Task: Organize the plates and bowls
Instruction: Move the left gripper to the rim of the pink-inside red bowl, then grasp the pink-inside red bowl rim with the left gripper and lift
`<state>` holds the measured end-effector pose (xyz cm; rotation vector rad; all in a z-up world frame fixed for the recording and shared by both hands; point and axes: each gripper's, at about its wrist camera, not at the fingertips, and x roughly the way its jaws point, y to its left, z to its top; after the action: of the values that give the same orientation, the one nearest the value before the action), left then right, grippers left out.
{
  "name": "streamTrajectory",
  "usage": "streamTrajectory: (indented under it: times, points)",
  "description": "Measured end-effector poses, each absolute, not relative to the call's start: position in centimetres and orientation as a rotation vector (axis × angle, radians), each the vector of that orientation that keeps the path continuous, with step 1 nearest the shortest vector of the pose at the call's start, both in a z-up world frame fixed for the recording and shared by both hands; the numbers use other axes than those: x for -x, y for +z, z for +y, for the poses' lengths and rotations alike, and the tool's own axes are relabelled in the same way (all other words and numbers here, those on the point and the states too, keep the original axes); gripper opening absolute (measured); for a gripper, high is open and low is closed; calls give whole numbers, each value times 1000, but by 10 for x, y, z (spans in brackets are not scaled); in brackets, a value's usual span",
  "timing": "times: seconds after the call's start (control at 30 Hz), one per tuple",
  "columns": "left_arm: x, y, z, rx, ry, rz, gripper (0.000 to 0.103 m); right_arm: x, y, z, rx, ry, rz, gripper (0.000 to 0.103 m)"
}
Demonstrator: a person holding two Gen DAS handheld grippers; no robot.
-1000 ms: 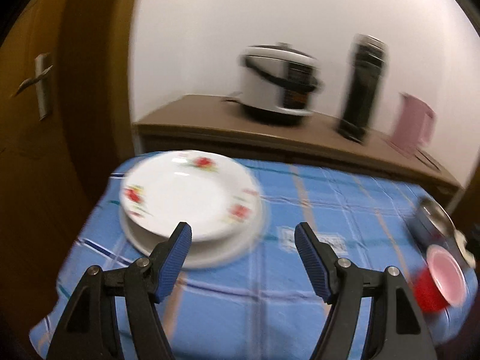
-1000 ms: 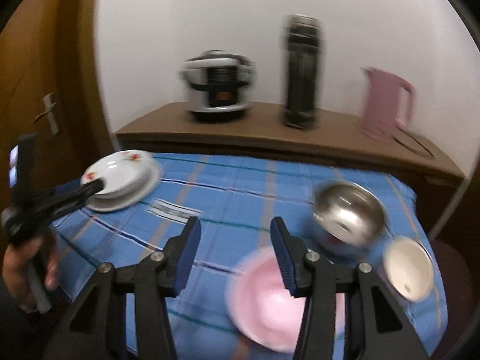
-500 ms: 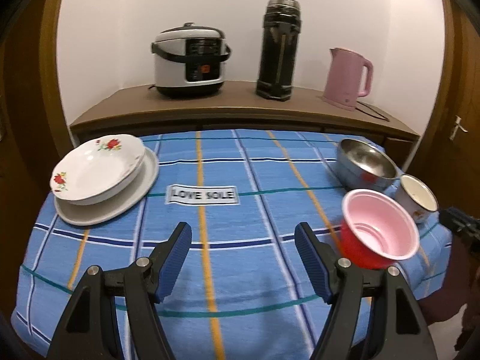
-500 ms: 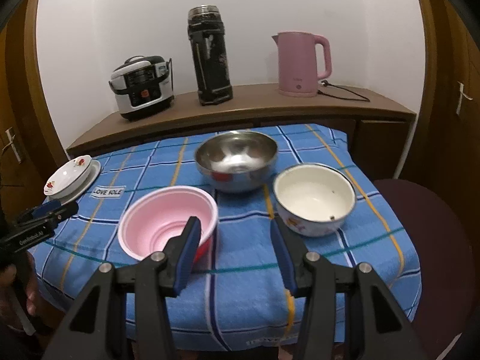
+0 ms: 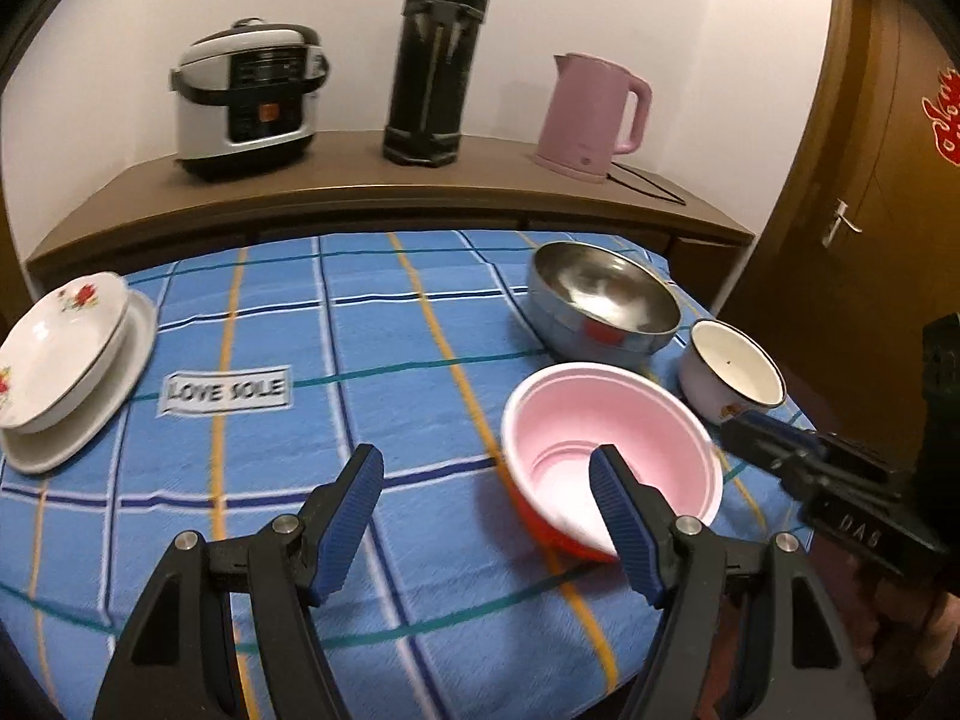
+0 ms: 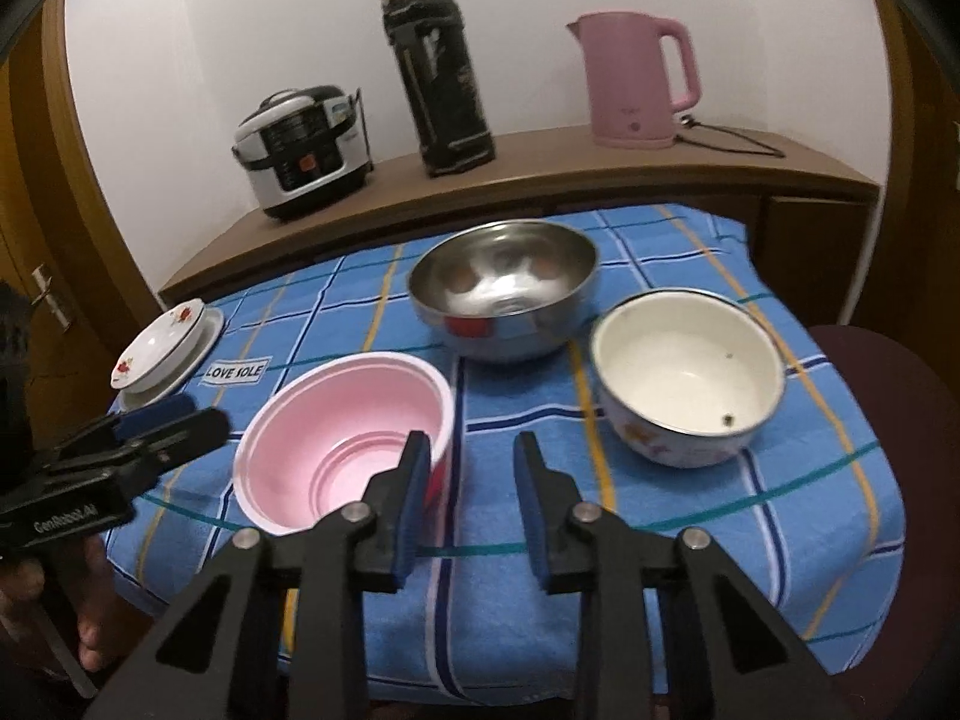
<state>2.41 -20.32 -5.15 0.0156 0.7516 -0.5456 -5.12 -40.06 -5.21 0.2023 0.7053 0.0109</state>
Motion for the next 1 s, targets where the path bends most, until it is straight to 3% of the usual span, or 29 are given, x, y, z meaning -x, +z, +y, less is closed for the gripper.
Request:
streamTrajectory:
  times: [0.13,0.27,0.33,0.4,1.0]
  points:
    - [-31,-56,-213,-3,-582,774,73,44,-55,-400,-205,32,725,27]
    - [-34,-67,-221,0,-601,809,69,42,-60,-397,-199,53,747,14]
    - [-35,-70,-225,-3,-620,825,40,41,-61,-395,-203,57,746,10]
    - [-34,-74,-230,-21,-622,845,30,42,-58,-393,-192,51,732,8]
    - [-41,-37,-230,26,-633,784,29,39,-12,-393,-193,43,635,8]
